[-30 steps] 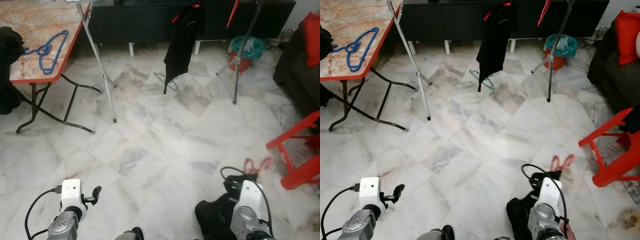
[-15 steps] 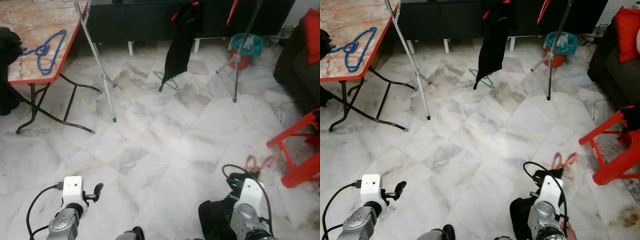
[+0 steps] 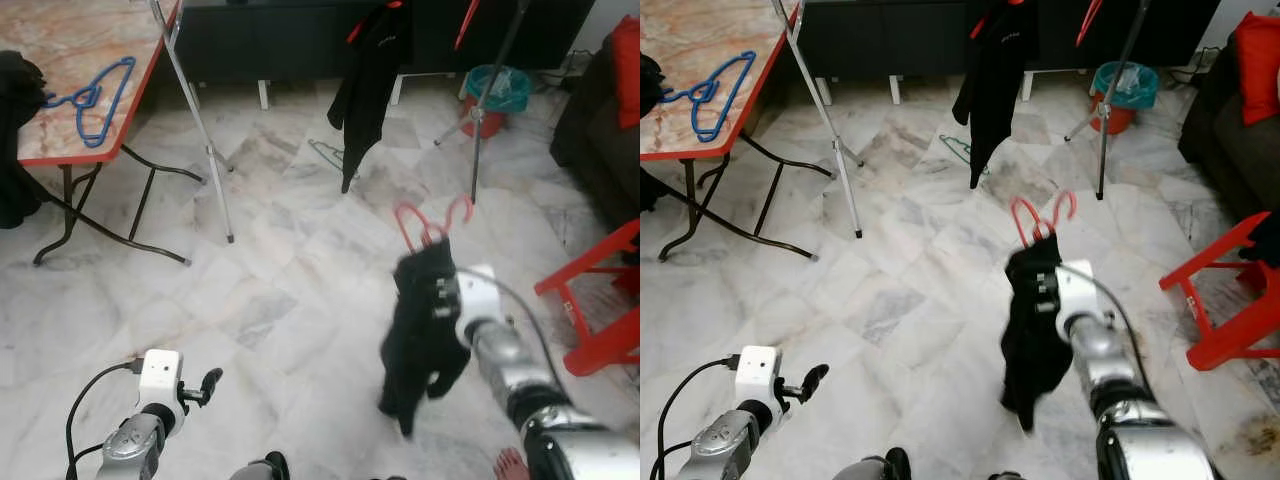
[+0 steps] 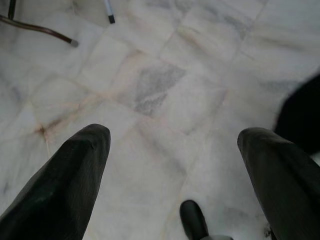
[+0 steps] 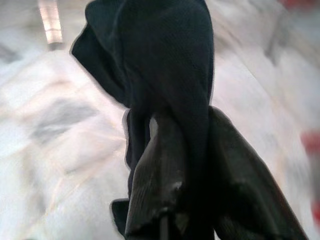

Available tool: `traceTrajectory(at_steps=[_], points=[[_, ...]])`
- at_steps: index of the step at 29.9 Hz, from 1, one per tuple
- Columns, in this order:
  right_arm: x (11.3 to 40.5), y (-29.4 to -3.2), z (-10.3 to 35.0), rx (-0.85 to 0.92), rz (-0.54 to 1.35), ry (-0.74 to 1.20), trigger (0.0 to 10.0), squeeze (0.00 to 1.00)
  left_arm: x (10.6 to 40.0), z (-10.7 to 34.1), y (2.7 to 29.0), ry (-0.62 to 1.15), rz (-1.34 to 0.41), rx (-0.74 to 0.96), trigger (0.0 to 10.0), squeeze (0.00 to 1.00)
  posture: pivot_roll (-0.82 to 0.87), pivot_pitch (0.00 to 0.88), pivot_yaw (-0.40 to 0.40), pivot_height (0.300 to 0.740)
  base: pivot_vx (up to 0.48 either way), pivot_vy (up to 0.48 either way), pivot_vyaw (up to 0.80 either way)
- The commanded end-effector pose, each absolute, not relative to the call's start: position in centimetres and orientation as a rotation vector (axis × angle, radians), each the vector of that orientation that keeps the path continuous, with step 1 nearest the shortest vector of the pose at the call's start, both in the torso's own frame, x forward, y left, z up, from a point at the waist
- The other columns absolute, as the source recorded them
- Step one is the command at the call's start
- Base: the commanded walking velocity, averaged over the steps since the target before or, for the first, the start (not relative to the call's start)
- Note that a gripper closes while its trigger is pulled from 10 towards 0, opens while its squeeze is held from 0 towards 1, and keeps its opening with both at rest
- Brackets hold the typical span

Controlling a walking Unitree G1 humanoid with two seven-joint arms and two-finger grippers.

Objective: Hang hanger

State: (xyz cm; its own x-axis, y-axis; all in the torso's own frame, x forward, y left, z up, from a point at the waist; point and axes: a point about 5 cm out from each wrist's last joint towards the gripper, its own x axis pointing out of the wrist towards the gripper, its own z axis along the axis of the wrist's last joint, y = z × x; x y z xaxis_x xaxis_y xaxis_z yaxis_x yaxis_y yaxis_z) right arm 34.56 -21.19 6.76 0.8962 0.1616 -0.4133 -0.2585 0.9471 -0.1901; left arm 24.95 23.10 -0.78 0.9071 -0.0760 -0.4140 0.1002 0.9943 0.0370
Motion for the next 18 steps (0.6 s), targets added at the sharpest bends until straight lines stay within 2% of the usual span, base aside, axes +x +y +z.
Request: traceTrajectory(at_steps=[1,4,5,6,7,8,9,12,15,18], points=[[34.8,-20.2,7.3,-0.277,0.338,0.393,10.0,0.00,25.0,-0.5,23.4,0.414,-0.084,0.071,10.0,0.00,0.02,0.145,0.004,0.740,0.000,0.000,0.00],[35.2,-20.0,8.6,-0.307,0.510,0.405,10.0,0.00,26.0,0.5,22.7,0.364,-0.133,0.056,10.0,0.00,0.01,0.134,0.004,0.740,0.000,0.000,0.00],[35.2,-20.0,8.6,-0.307,0.510,0.405,10.0,0.00,26.0,0.5,22.7,0.364,-0.133,0.056,10.0,0.00,0.01,0.134,0.004,0.740,0.000,0.000,0.00],[34.9,-19.8,8.8,-0.327,0.628,0.436,10.0,0.00,26.3,0.8,22.3,0.350,-0.154,0.059,10.0,0.00,0.01,0.134,0.004,0.740,0.000,0.000,0.00],[34.3,-19.6,8.8,-0.465,0.767,0.426,10.0,0.00,26.6,1.1,22.3,0.340,-0.147,0.079,10.0,0.00,0.01,0.124,0.002,0.740,0.000,0.000,0.00],[34.0,-19.6,8.8,-0.522,0.812,0.419,10.0,0.00,26.8,1.2,22.3,0.333,-0.138,0.087,10.0,0.00,0.01,0.120,0.002,0.740,0.000,0.000,0.00],[33.8,-19.6,8.8,-0.555,0.838,0.414,10.0,0.00,26.9,1.3,22.3,0.329,-0.132,0.091,10.0,0.00,0.01,0.120,0.002,0.740,0.000,0.000,0.00],[34.0,-20.1,9.5,-0.474,0.842,0.415,10.0,0.00,27.2,1.8,22.3,0.309,-0.139,0.078,10.0,0.00,0.01,0.111,0.000,0.740,0.000,0.000,0.00],[33.1,-21.0,9.4,-0.552,0.953,0.456,10.0,0.00,27.1,1.9,21.9,0.305,-0.185,0.090,10.0,0.00,0.01,0.096,-0.001,0.740,0.000,0.000,0.00],[33.1,-21.8,10.2,-0.533,0.960,0.436,10.0,0.00,26.9,1.8,21.3,0.309,-0.248,0.064,10.0,0.00,0.01,0.088,-0.001,0.740,0.000,0.000,0.00]])
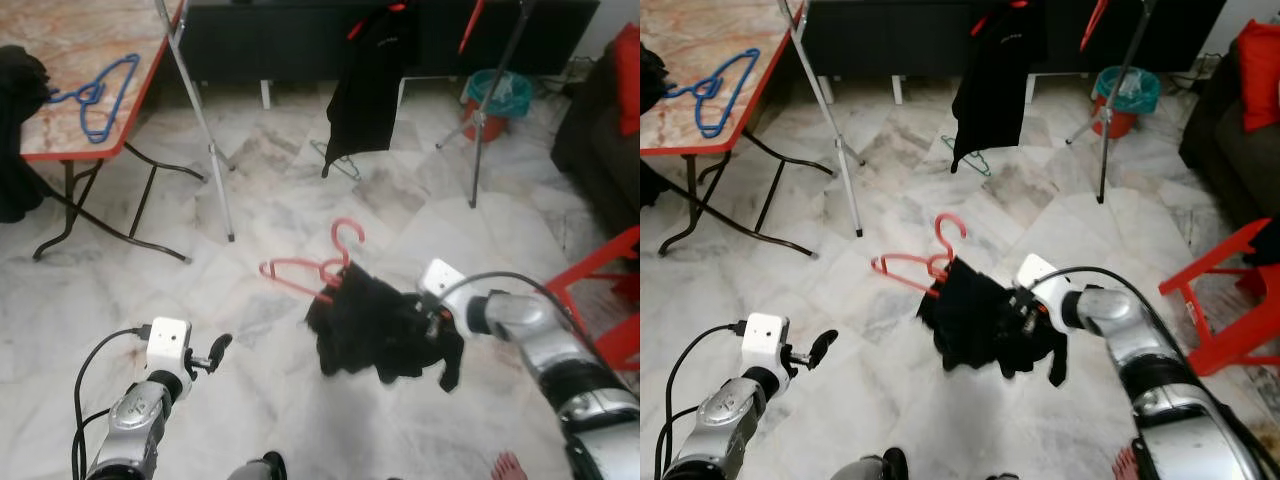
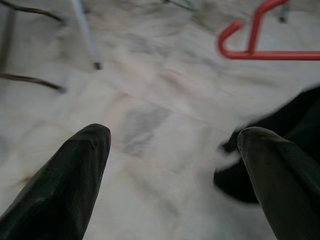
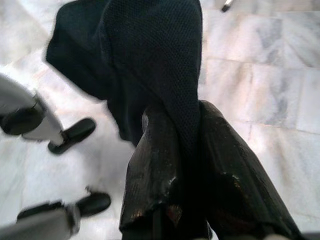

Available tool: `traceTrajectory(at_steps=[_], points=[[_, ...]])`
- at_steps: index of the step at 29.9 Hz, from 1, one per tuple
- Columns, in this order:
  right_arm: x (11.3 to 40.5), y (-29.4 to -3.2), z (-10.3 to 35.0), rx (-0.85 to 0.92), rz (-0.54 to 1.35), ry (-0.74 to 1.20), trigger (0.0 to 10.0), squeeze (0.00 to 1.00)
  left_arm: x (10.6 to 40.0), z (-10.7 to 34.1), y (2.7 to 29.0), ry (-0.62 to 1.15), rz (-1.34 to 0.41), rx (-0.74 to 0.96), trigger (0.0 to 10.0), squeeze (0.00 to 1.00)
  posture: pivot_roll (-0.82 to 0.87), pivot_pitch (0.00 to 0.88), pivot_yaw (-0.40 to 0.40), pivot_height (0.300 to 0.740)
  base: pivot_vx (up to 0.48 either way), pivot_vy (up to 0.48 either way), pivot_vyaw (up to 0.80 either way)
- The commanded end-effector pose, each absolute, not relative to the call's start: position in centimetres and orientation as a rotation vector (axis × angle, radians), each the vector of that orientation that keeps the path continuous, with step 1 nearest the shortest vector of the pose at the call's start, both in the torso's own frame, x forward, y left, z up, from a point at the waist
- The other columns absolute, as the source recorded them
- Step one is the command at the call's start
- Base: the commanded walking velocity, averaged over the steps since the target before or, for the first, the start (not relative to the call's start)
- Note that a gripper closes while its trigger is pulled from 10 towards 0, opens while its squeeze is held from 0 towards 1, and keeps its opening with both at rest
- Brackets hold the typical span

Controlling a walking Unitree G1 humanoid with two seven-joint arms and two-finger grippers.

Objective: Hang hanger

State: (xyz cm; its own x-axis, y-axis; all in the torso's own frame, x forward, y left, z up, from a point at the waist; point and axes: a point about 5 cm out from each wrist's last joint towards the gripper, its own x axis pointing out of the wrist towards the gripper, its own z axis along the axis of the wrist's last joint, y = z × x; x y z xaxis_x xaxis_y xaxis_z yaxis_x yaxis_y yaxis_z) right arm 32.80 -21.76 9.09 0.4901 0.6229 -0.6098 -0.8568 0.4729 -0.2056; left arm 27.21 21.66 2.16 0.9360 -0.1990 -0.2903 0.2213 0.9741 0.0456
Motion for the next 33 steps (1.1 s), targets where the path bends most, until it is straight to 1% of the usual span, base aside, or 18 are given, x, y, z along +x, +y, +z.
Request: traceTrajectory(at_steps=[1,6,7,8,11,12,13,14,15,17,22,33], points=[[33.1,-21.8,10.2,-0.530,0.957,0.434,10.0,0.00,26.8,1.8,21.2,0.310,-0.254,0.060,10.0,0.00,0.01,0.088,-0.001,0.740,0.000,0.000,0.00],[33.2,-22.4,10.7,-0.546,0.956,0.426,10.0,0.00,26.3,1.6,20.0,0.334,-0.384,0.018,10.0,0.00,0.01,0.070,-0.001,0.740,0.000,0.000,0.00],[33.4,-22.1,10.9,-0.540,0.958,0.414,10.0,0.00,25.9,1.4,19.4,0.358,-0.459,0.009,10.0,0.00,0.01,0.061,-0.001,0.740,0.000,0.000,0.00],[33.4,-21.9,11.1,-0.534,0.976,0.402,10.0,0.00,25.7,1.3,19.2,0.370,-0.493,0.002,10.0,0.00,0.01,0.058,0.000,0.740,0.000,0.000,0.00],[33.3,-21.1,11.4,-0.509,1.034,0.369,10.0,0.00,25.2,1.2,18.6,0.391,-0.570,-0.017,10.0,0.00,0.02,0.056,-0.002,0.740,0.000,0.000,0.00],[33.3,-21.1,11.4,-0.509,1.034,0.369,10.0,0.00,25.2,1.2,18.6,0.391,-0.570,-0.017,10.0,0.00,0.02,0.056,-0.002,0.740,0.000,0.000,0.00],[32.9,-19.9,11.7,-0.485,1.126,0.330,10.0,0.00,25.1,1.4,18.1,0.392,-0.627,-0.035,10.0,0.00,0.02,0.067,-0.005,0.740,0.000,0.000,0.00],[32.8,-19.5,11.8,-0.476,1.157,0.319,10.0,0.00,25.1,1.6,17.9,0.390,-0.643,-0.042,10.0,0.00,0.02,0.067,-0.005,0.740,0.000,0.000,0.00],[32.1,-18.6,11.7,-0.478,1.239,0.296,10.0,0.00,25.3,1.8,17.8,0.384,-0.652,-0.044,10.0,0.00,0.02,0.077,-0.007,0.740,0.000,0.000,0.00],[31.7,-18.1,11.8,-0.467,1.293,0.278,10.0,0.00,25.6,2.1,17.8,0.377,-0.652,-0.044,10.0,0.00,0.02,0.081,-0.010,0.740,0.000,0.000,0.00],[31.1,-17.6,12.3,-0.413,1.366,0.238,10.0,0.00,26.2,2.5,17.8,0.366,-0.648,-0.024,10.0,0.00,0.02,0.093,-0.010,0.740,0.000,0.000,0.00],[31.2,-18.3,13.2,-0.418,1.381,0.243,10.0,0.00,25.8,2.6,17.9,0.360,-0.635,-0.047,10.0,0.00,0.02,0.105,-0.019,0.740,0.000,0.000,0.00]])
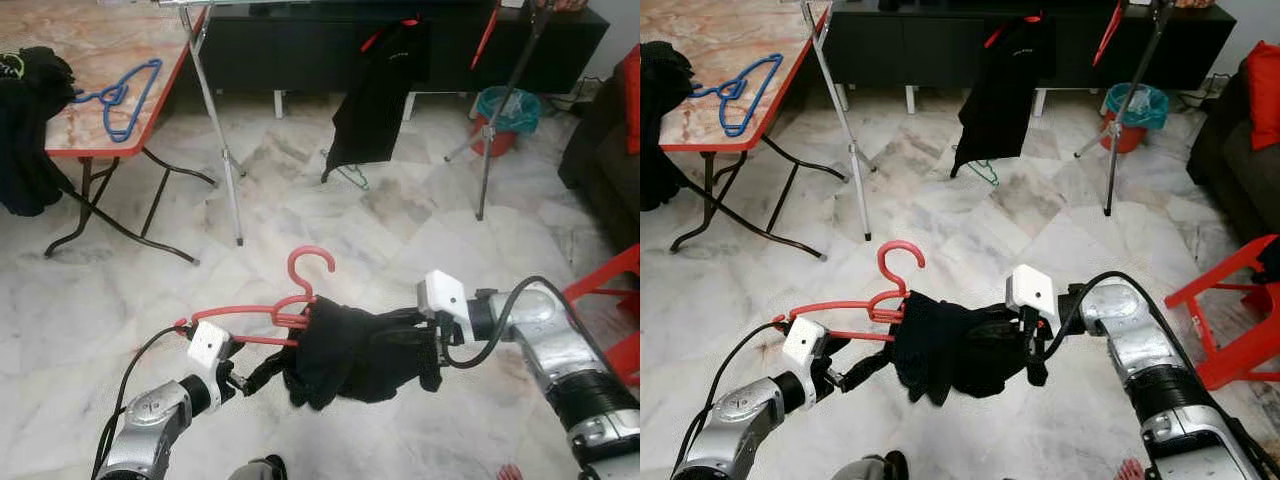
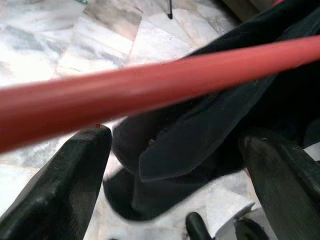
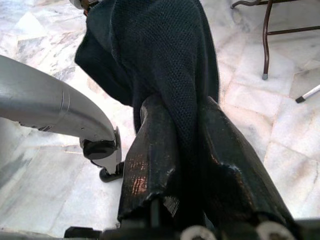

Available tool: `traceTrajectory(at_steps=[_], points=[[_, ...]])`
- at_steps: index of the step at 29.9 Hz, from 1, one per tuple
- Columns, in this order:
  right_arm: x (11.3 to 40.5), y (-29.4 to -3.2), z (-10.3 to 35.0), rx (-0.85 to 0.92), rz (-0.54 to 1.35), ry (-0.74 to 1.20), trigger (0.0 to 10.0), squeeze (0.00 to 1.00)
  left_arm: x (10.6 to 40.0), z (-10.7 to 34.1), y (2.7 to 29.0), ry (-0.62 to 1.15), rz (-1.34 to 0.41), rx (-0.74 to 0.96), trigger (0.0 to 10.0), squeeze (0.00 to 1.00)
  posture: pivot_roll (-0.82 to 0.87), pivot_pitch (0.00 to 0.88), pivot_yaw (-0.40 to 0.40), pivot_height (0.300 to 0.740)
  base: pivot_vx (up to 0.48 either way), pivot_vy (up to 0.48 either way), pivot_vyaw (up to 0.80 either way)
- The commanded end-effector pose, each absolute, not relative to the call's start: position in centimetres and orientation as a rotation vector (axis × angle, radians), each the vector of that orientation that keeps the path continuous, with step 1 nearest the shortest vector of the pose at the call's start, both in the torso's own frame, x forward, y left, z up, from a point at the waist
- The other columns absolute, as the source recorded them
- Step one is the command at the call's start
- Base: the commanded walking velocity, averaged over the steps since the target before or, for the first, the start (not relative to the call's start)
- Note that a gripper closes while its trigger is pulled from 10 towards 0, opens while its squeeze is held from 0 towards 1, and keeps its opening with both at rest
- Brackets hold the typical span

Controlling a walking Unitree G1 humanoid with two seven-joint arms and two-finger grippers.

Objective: Hang hanger

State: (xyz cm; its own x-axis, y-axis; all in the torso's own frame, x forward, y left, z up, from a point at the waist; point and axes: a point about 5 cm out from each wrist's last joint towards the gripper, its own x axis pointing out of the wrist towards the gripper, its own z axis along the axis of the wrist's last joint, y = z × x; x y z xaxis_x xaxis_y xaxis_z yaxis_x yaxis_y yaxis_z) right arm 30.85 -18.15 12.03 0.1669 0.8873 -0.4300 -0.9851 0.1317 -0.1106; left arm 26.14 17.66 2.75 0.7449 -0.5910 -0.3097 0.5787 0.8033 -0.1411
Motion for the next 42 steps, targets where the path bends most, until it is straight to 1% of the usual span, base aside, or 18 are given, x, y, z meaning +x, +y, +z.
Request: traceTrajectory(at_steps=[1,4,7,18,28,29,30,31,39,42], points=[[31.2,-18.3,13.3,-0.417,1.381,0.241,10.0,0.00,25.8,2.6,17.8,0.359,-0.635,-0.048,10.0,0.00,0.02,0.107,-0.022,0.740,0.000,0.000,0.00],[31.3,-17.9,13.5,-0.429,1.389,0.232,10.0,0.00,25.8,2.6,17.7,0.354,-0.639,-0.041,10.0,0.00,0.02,0.106,-0.023,0.740,0.000,0.000,0.00],[30.8,-17.0,13.6,-0.437,1.443,0.218,10.0,0.00,25.4,2.5,17.3,0.367,-0.691,0.002,10.0,0.00,0.02,0.104,-0.024,0.740,0.000,0.000,0.00],[30.3,-15.6,14.7,-0.468,1.506,0.167,10.0,0.00,25.1,3.0,16.2,0.354,-0.783,-0.027,10.0,0.00,0.02,0.098,-0.028,0.740,0.000,0.000,0.00],[30.1,-14.9,15.5,-0.473,1.537,0.137,10.0,0.00,25.2,3.3,16.1,0.350,-0.800,-0.030,10.0,0.00,0.02,0.097,-0.032,0.740,0.000,0.000,0.00],[30.1,-14.9,15.5,-0.474,1.537,0.137,10.0,0.00,25.2,3.3,16.1,0.353,-0.800,-0.026,8.4,0.00,0.02,0.097,-0.032,0.740,0.000,0.000,0.00],[30.1,-14.9,15.6,-0.474,1.537,0.138,10.0,0.00,25.2,3.3,16.1,0.355,-0.800,-0.024,8.4,0.00,0.02,0.097,-0.032,0.740,0.000,0.000,0.00],[30.1,-14.9,15.6,-0.470,1.536,0.140,10.0,0.00,25.2,3.3,16.1,0.357,-0.801,-0.026,0.0,0.00,0.02,0.097,-0.034,0.740,0.000,0.000,0.00],[30.2,-15.0,15.6,-0.466,1.524,0.143,10.0,0.00,25.1,3.3,16.2,0.356,-0.803,-0.030,0.0,0.00,0.02,0.091,-0.035,0.740,0.000,0.000,0.00],[30.3,-15.1,15.6,-0.467,1.520,0.147,10.0,0.00,24.9,3.3,16.1,0.360,-0.828,-0.037,0.0,0.00,0.02,0.089,-0.036,0.740,0.000,0.000,0.00]])
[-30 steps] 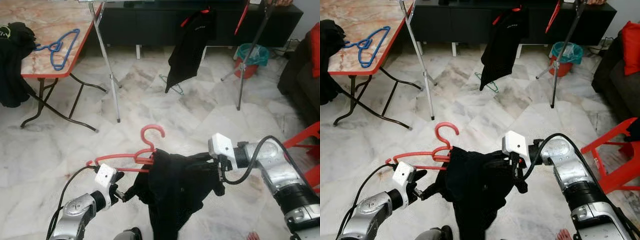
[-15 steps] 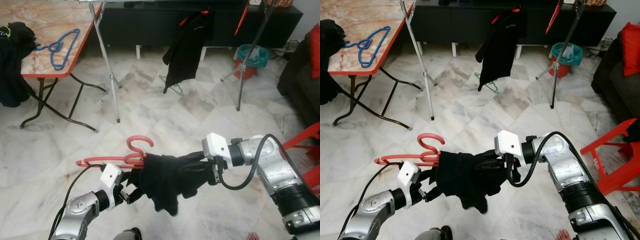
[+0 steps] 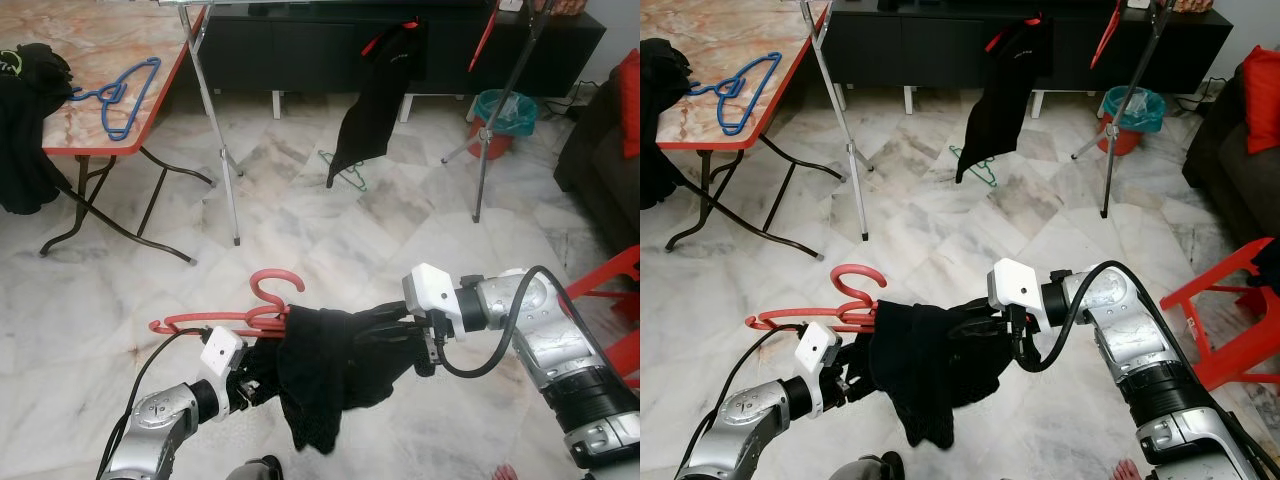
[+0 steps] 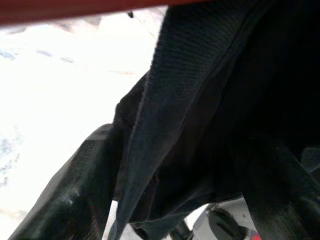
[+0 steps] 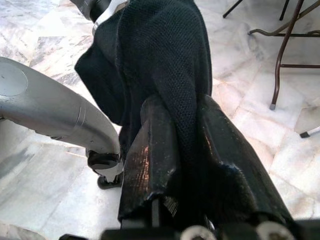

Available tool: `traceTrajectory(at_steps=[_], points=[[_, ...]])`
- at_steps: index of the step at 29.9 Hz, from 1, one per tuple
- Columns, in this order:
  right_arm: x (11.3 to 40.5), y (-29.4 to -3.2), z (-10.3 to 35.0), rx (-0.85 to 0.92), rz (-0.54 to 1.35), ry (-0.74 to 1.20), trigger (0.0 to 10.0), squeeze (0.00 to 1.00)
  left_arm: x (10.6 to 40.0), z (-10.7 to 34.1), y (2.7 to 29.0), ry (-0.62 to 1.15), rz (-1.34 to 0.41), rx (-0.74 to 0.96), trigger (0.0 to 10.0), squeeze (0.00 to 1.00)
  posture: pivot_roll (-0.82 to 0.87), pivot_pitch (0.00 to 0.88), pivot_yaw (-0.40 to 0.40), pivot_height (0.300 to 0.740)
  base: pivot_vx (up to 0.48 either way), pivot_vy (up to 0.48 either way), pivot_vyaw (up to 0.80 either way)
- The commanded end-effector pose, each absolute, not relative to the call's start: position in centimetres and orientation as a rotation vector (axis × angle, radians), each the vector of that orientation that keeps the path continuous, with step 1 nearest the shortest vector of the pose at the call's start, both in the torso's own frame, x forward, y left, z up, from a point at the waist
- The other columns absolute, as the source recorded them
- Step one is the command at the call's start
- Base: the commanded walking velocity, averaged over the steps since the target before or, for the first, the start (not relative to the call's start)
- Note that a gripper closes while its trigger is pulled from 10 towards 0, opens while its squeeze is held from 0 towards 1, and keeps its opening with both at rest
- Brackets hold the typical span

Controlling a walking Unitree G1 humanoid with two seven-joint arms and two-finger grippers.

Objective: Hang hanger

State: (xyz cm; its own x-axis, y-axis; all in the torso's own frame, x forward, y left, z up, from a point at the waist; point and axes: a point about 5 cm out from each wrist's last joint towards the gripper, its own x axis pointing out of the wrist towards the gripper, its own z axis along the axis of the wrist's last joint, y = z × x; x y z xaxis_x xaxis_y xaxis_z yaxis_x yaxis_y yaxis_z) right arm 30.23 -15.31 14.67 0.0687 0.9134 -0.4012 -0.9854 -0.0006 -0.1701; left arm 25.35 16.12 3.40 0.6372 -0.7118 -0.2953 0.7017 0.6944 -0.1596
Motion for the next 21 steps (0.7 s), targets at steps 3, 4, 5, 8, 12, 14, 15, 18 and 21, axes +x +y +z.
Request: traceTrajectory(at_steps=[3,4,5,8,12,14,15,18,21], points=[[30.34,-15.04,15.62,-0.465,1.517,0.144,10.0,0.00,24.87,3.38,16.19,0.359,-0.829,-0.043,0.0,0.00,0.02,0.085,-0.035,0.740,0.000,0.000,0.00],[30.26,-14.95,15.54,-0.456,1.525,0.143,10.0,0.00,24.75,3.32,16.11,0.367,-0.843,-0.059,0.0,0.00,0.02,0.082,-0.035,0.740,0.000,0.000,0.00],[30.22,-14.92,15.51,-0.453,1.528,0.143,10.0,0.00,24.71,3.29,16.08,0.370,-0.849,-0.063,0.0,0.00,0.02,0.082,-0.035,0.740,0.000,0.000,0.00],[30.04,-14.77,15.34,-0.453,1.535,0.145,10.0,0.00,24.51,3.32,15.98,0.374,-0.868,-0.068,0.0,0.00,0.02,0.078,-0.035,0.740,0.000,0.000,0.00],[30.08,-14.71,15.32,-0.451,1.532,0.145,10.0,0.00,24.42,3.32,16.05,0.376,-0.875,-0.076,0.0,0.00,0.02,0.073,-0.033,0.740,0.000,0.000,0.00],[30.08,-14.70,15.31,-0.451,1.532,0.145,10.0,0.00,24.41,3.33,16.06,0.376,-0.876,-0.077,0.0,0.00,0.02,0.073,-0.033,0.740,0.000,0.000,0.00],[30.08,-14.70,15.30,-0.451,1.532,0.145,10.0,0.00,24.41,3.35,16.08,0.375,-0.875,-0.078,0.0,0.00,0.02,0.073,-0.033,0.740,0.000,0.000,0.00],[30.09,-14.67,15.19,-0.453,1.532,0.148,10.0,0.00,24.45,3.45,16.16,0.369,-0.871,-0.087,0.0,0.00,0.03,0.066,-0.034,0.740,0.000,0.000,0.00],[30.13,-14.62,15.18,-0.451,1.530,0.146,10.0,0.00,24.50,3.49,16.20,0.366,-0.863,-0.090,0.0,0.00,0.03,0.066,-0.034,0.740,0.000,0.000,0.00]])
